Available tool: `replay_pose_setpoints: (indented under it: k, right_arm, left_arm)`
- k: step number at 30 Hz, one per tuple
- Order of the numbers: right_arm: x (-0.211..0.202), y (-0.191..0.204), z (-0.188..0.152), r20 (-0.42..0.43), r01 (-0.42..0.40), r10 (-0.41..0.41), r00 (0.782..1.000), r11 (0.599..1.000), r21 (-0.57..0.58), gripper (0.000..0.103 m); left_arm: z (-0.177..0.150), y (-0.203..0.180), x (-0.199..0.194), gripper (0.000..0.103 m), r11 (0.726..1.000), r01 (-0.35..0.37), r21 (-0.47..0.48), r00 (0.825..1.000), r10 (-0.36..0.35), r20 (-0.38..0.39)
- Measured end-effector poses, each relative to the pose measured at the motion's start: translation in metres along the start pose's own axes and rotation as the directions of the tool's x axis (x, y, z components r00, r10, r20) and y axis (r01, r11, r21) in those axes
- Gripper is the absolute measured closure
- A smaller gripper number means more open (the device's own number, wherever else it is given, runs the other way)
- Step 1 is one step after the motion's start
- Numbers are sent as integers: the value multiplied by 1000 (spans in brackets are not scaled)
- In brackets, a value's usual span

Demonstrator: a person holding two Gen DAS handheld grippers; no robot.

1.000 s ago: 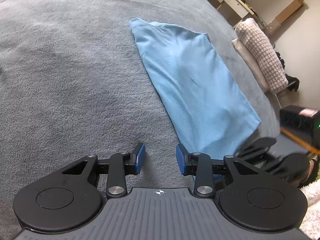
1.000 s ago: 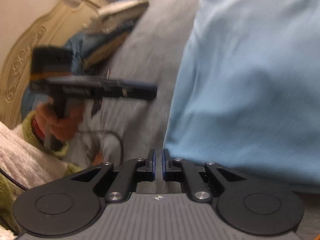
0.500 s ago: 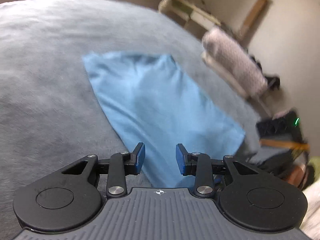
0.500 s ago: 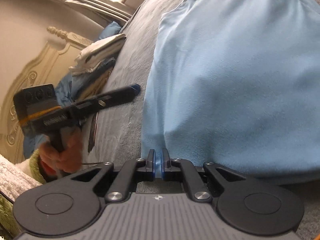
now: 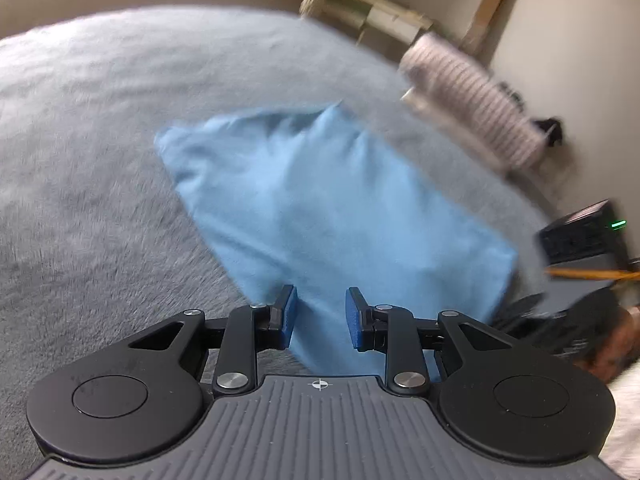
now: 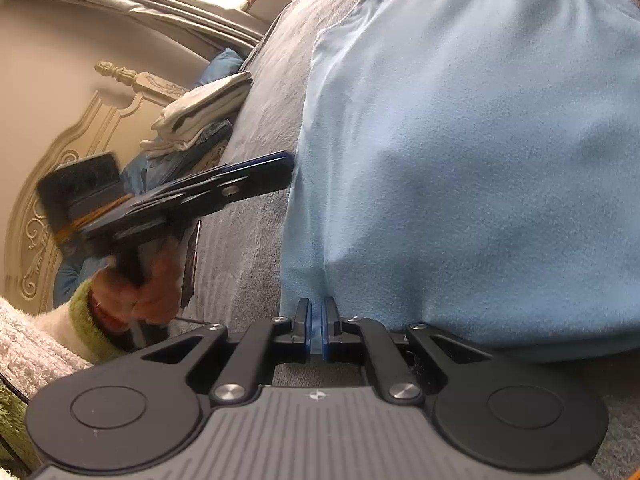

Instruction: Fold clothes

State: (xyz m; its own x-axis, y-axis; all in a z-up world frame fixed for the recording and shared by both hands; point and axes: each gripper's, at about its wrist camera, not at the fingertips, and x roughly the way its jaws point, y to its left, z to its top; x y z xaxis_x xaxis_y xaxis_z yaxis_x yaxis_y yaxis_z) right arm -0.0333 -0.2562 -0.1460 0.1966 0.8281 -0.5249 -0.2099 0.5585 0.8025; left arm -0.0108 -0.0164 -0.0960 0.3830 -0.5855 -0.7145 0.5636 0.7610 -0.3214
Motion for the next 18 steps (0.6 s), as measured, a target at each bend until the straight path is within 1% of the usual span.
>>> replay_pose_setpoints:
  k: [2,6,10,14,16,18]
  right_arm:
    - [-1,-1,0,0,0,0,1000,1000,2,99]
    - [-3,-1,-1,2,1,-1,1000,1000,5,99]
    - [-4,-5,-1,-2,-9,9,1000,1000,23,99]
    - [-4,-6,0,-4,-12,12,1000,999,29,99]
    - [-4,-6,-1,-3,-9,9,1000,1000,29,99]
    - [-5,-5,-2,-1,-7,7,1000,1000,29,99]
  left_arm:
    - [-6,8,-1,77,999,12,-45,1000,-12,12]
    - [-14,14,-15,77,996,-19,-90,1000,20,15]
    - [-6,11,-27,78,997,-16,-71,997,21,72]
    - [12,13,-19,78,997,12,-75,994,-4,109]
    - [16,15,-8,78,998,13,-67,995,-7,97]
    - [12,21,-5,78,996,-3,-85,997,9,74]
